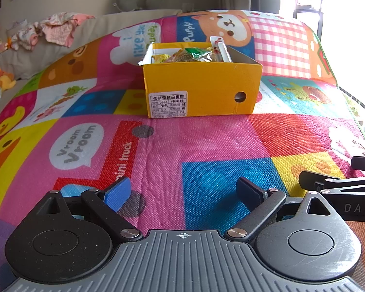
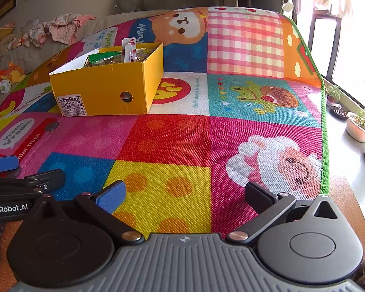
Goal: Organize objects
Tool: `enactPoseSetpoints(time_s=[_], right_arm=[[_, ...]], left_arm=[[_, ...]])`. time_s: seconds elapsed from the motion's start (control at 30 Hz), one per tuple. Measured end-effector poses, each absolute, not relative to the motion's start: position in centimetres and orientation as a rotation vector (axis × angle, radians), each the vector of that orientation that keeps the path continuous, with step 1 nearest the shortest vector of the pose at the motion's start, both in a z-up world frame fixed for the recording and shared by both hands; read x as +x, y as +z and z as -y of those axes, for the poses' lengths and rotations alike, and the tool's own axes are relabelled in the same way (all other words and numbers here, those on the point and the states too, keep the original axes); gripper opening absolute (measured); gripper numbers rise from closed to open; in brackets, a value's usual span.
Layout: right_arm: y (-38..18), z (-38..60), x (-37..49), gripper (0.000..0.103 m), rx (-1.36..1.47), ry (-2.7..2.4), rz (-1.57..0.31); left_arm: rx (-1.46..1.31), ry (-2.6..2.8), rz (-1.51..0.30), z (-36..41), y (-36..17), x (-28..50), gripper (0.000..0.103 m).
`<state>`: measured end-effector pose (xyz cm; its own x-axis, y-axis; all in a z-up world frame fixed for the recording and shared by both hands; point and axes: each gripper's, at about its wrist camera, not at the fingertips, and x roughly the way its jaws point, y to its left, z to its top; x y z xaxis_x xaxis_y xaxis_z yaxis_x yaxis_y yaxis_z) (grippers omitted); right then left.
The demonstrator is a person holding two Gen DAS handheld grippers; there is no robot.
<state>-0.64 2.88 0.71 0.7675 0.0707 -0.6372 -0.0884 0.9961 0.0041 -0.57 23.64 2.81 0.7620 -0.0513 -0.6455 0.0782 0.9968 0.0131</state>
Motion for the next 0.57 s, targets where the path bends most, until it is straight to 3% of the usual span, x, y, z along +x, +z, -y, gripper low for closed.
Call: enactPoseSetpoints(time_s=[0.57], right_arm=[[0.71,-2.87,-0.66,0.103,-0.027,0.086,-0.690]], left_arm=[[0.036,-0.072,-0.701,-23.65,2.80,-0.50,0.096]])
